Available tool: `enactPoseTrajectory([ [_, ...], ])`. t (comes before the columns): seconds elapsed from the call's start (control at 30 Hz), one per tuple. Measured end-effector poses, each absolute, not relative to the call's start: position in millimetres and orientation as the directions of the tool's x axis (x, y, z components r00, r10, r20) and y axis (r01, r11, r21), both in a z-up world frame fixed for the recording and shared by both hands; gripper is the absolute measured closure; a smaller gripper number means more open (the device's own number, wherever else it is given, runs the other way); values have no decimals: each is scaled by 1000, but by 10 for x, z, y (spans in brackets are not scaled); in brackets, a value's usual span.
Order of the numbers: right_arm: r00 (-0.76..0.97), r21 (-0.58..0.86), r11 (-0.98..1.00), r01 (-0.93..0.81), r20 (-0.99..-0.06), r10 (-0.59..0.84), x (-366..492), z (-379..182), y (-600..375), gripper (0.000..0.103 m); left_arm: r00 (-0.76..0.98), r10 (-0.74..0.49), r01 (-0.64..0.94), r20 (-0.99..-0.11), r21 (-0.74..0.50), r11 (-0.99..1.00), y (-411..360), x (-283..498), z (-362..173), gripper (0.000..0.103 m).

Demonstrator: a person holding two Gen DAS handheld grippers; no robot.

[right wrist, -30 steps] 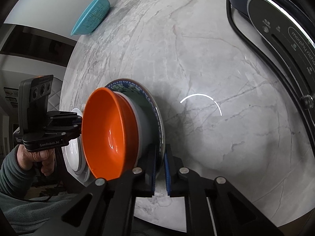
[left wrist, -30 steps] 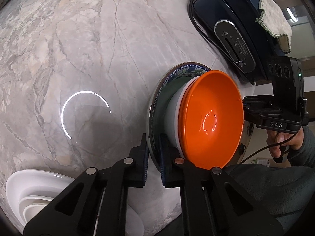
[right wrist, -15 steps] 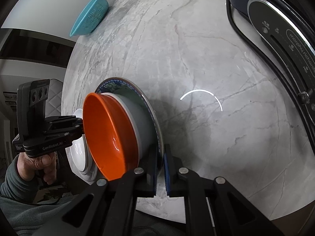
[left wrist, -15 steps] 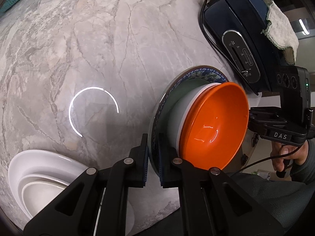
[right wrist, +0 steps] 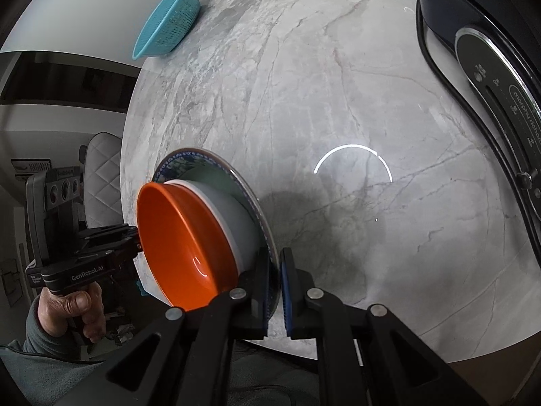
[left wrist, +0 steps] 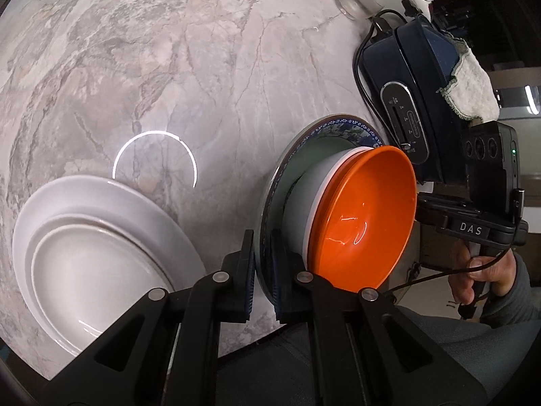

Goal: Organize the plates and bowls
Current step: 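Carry the nested bowls with both grippers and lower them onto the white plate stack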

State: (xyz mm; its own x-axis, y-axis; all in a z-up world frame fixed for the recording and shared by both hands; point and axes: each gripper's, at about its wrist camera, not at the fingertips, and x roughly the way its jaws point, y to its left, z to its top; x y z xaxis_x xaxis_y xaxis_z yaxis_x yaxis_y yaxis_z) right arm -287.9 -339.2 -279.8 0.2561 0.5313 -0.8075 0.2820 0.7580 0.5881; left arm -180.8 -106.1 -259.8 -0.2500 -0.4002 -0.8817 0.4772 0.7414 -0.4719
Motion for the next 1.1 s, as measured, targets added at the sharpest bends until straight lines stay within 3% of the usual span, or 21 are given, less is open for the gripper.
enactPoseTrajectory([
  [0.67,96,585,802,123,-811,577,-2451,-2476,-2455,93,-155,-478,232,-865,-502,833,378,-2007,-2173,98],
  [1.1,-12,584,811,-35,-812,584,-2046,-2423,-1475,93,-65,-453,118,-889,-458,881,1363,-1992,-2160,98],
])
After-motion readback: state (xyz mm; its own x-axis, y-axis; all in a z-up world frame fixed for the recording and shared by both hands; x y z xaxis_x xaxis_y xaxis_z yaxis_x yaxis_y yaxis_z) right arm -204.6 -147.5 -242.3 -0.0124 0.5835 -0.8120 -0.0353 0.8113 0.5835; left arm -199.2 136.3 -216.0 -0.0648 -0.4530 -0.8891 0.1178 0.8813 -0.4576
